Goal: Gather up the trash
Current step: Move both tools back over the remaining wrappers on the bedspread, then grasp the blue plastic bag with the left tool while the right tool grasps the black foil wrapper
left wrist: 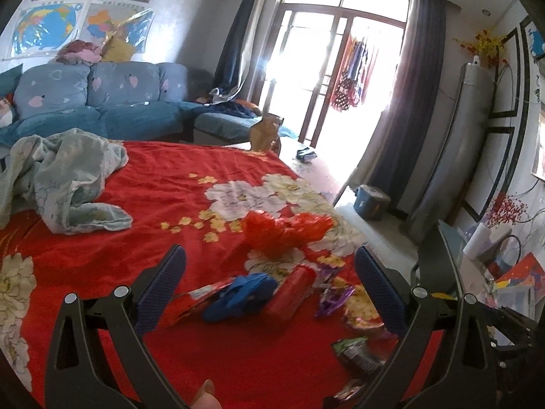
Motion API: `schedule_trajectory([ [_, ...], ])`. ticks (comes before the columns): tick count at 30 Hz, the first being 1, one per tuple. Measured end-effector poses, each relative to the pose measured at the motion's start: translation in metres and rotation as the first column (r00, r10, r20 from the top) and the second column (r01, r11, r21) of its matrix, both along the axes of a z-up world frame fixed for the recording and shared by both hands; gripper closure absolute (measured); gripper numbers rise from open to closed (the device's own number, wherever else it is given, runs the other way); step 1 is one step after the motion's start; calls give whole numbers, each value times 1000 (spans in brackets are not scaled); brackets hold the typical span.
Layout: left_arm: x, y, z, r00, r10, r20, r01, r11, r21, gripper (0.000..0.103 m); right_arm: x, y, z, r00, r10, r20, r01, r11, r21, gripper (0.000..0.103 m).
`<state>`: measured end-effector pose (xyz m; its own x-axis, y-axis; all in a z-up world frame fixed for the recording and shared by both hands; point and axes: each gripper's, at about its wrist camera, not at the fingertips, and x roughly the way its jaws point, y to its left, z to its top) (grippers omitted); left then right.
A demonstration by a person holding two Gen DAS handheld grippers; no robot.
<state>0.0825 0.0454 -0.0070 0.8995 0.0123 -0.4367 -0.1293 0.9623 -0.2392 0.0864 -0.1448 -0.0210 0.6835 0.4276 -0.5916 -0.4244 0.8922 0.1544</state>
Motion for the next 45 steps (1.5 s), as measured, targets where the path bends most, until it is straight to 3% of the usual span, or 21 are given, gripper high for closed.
schedule_trajectory([
  [11, 3, 11, -19, 995, -50, -83, 53, 998, 41, 7, -7, 23, -15, 997, 65, -47, -67, 997, -26, 39],
  [21, 14, 6, -45, 979, -116, -170, 124, 991, 40, 40, -3, 29, -32, 991, 79, -104, -84, 995, -44, 39],
  [29, 25, 3, -56, 973, -121, -197, 135, 989, 61, 48, 5, 39, -47, 985, 96, -146, -106, 992, -62, 43],
  [38, 36, 8, -65, 967, -106, -231, 120, 992, 47, 57, 18, 50, -60, 977, 103, -188, -120, 989, -82, 55],
  [45, 41, 10, -72, 959, -108, -261, 120, 992, 31, 71, 20, 57, -67, 973, 118, -198, -139, 986, -93, 82],
])
